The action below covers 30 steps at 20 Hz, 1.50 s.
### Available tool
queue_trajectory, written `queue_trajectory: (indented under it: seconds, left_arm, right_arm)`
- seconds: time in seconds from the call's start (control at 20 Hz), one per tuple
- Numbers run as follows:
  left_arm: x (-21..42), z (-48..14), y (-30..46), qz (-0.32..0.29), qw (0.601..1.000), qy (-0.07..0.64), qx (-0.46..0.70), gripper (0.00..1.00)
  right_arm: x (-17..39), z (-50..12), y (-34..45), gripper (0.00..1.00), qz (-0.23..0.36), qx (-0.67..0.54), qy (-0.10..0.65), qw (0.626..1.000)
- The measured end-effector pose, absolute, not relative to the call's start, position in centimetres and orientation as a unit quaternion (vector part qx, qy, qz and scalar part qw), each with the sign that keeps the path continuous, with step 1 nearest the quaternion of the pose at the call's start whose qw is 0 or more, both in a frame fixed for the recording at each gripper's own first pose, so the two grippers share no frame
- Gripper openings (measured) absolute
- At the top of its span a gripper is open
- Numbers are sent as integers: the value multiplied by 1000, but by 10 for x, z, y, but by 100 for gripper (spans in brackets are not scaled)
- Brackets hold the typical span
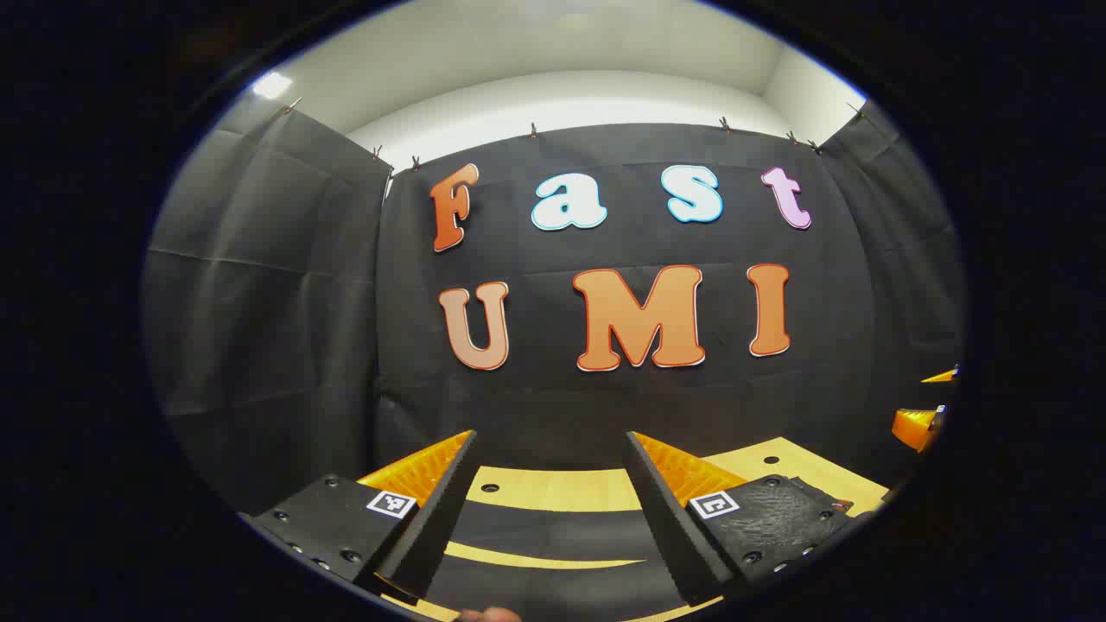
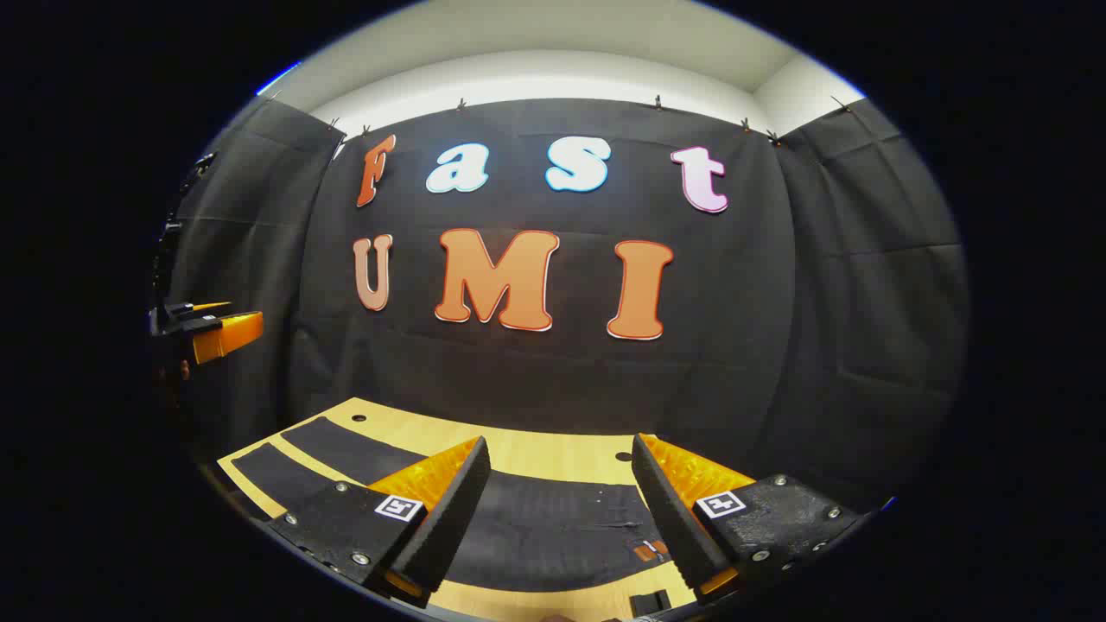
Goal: Grasp the waist and the cuffs of the jeans and fold them to make the two legs overlap; first hold the waist and fold one-third of the jeans toward the cuffs, then hold the cuffs and fold the remaining one-third in the same direction to finish folding.
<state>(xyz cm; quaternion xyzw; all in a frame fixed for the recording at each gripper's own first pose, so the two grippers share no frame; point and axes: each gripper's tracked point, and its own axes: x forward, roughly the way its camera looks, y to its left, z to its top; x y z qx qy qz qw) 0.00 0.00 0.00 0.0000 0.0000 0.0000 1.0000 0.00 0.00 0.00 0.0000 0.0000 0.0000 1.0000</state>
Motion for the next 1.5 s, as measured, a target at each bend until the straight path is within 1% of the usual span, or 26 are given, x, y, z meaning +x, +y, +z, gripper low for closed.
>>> queue_trajectory:
  seconds: [0.05,0.1,0.15,0.2,0.3,0.4,0.5,0.6,0.65,0.75,0.9,1.0,1.05,1.15,1.3,1.35,1.5]
  left_arm:
    - [1,-3,4,2,1000,-5,-7,98]
    - [4,-7,6,6,1000,-9,-12,99]
    - [9,-12,9,9,1000,-9,-14,99]
    - [16,-19,12,14,1000,-8,-13,99]
    - [31,-28,16,27,1000,-4,-8,99]
    - [50,-32,22,55,998,-3,2,98]
    - [67,-28,28,74,997,-21,5,98]
    - [86,-27,34,85,996,-25,3,98]
    - [97,-29,35,80,997,-23,1,99]
    - [124,-17,38,53,998,-39,2,99]
    - [156,7,48,14,999,-52,5,99]
    - [167,26,50,-9,997,-71,1,99]
    - [170,29,50,-16,997,-75,-5,98]
    - [172,18,47,-29,998,-56,-20,99]
    - [175,-26,47,-32,999,-2,-42,99]
    - [178,-45,51,-28,998,21,-47,99]
    - [181,-85,72,-1,995,77,-57,99]
  right_arm:
    - [9,-3,9,94,8,2,7,1000]
    - [17,-2,16,100,14,1,8,1000]
    - [27,0,20,99,17,0,5,1000]
    - [37,1,23,100,18,-1,1,1000]
    - [64,2,38,99,35,8,-2,999]
    - [91,5,52,99,52,12,2,999]
    - [111,14,70,99,77,13,-13,997]
    - [133,17,79,100,77,9,-14,997]
    - [142,15,83,100,70,11,-4,997]
    - [151,24,92,99,57,15,-7,998]
    - [153,42,81,100,5,27,-9,1000]
    - [149,59,70,99,-23,32,-29,999]
    - [147,57,61,99,-39,32,-28,998]
    - [140,43,50,99,-60,35,-3,998]
    - [133,9,33,99,-83,33,41,995]
    - [131,-3,28,99,-92,35,55,994]
    - [127,-39,23,99,-89,66,107,988]
